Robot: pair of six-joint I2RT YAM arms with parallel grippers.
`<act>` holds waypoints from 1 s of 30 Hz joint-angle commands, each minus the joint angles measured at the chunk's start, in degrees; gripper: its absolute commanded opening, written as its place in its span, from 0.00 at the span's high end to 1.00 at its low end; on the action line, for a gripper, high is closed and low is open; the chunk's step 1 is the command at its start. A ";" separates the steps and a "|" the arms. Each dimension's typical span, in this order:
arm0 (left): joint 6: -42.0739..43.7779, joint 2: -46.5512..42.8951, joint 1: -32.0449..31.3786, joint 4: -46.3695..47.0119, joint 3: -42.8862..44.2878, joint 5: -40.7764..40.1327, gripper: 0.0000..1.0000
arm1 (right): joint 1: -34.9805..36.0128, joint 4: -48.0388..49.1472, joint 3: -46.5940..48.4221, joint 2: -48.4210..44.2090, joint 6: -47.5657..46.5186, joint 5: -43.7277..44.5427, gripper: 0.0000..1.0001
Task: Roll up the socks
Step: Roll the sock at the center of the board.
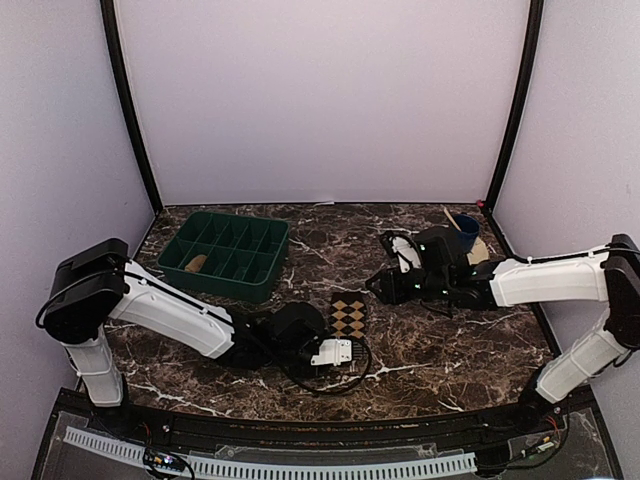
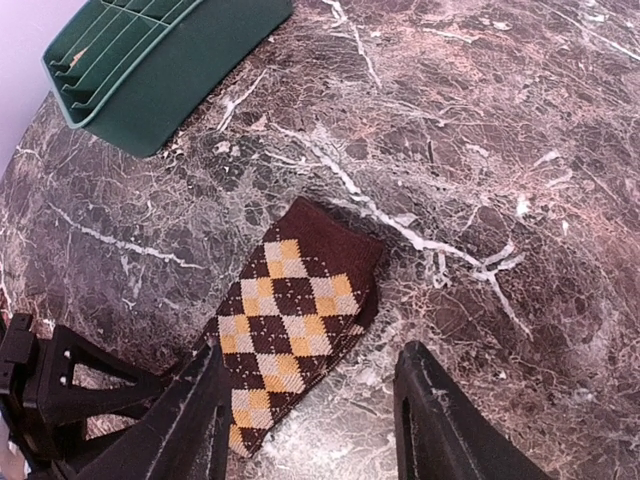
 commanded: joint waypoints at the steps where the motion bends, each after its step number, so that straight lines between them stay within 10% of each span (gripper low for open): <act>1: 0.64 -0.03 1.00 -3.42 1.20 1.82 0.59 | 0.53 0.27 -0.24 -2.07 0.11 1.02 0.49; 19: 1.10 3.31 2.99 -9.79 4.70 8.19 0.64 | 0.87 -0.35 -0.27 -3.34 -0.68 1.52 0.48; 30: 1.64 5.55 3.16 -14.30 7.23 10.82 0.98 | 0.87 -0.68 -0.07 -3.52 -1.73 1.92 0.48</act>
